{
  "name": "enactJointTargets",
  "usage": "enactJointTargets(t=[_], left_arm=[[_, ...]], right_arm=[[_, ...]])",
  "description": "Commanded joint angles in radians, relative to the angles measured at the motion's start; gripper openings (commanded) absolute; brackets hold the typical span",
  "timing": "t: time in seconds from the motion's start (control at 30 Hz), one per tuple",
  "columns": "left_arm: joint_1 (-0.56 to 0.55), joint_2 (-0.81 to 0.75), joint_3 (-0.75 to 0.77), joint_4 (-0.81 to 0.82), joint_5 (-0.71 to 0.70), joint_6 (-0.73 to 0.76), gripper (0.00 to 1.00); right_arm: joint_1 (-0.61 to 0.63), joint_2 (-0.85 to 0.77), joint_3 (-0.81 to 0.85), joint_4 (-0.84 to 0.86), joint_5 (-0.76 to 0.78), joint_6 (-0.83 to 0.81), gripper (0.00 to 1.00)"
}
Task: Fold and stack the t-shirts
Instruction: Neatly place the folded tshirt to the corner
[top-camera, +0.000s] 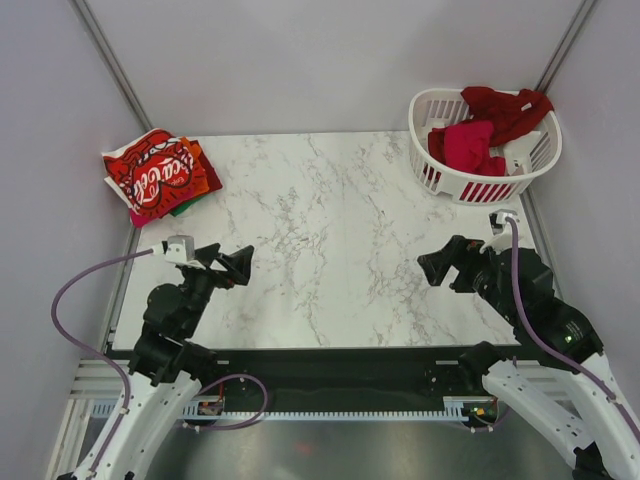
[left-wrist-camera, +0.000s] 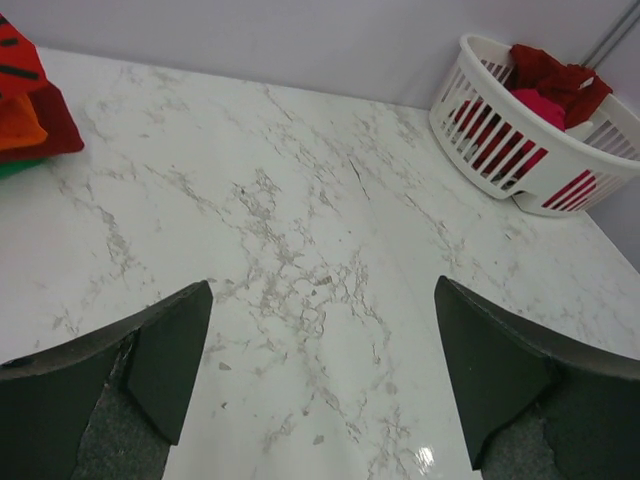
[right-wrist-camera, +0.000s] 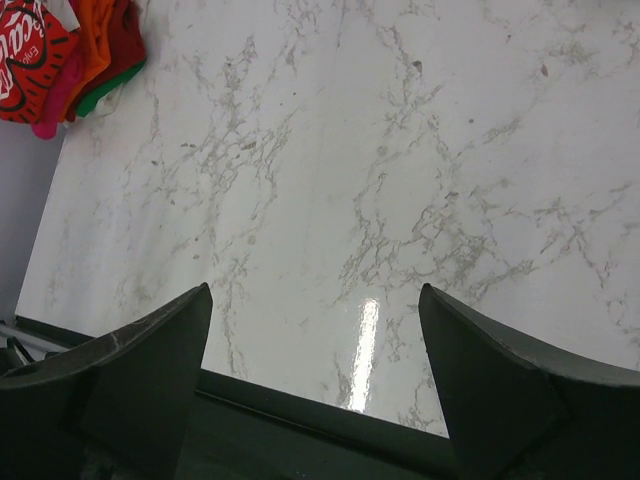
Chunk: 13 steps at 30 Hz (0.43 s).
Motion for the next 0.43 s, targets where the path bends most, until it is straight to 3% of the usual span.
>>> enactJointTargets(t=[0.0,0.23,0.4], left_arm=[[0.000,-0.026,-0.025,-0.062,0.063,-0.136,1.00],[-0.001,0.032,-0.009,-0.066,0.070,-0.134,1.00],[-0.001,0.078,0.031,-0.106,0.056,-0.149,1.00]], right_arm=[[0.003,-0.025,0.006,0.015,0.109,0.018,0.93],[0.003,-0.017,-0.040,0.139,0.207,-0.023,0.94],[0.003,0.047,-0.008,0.210,0.186,-0.103,0.96]])
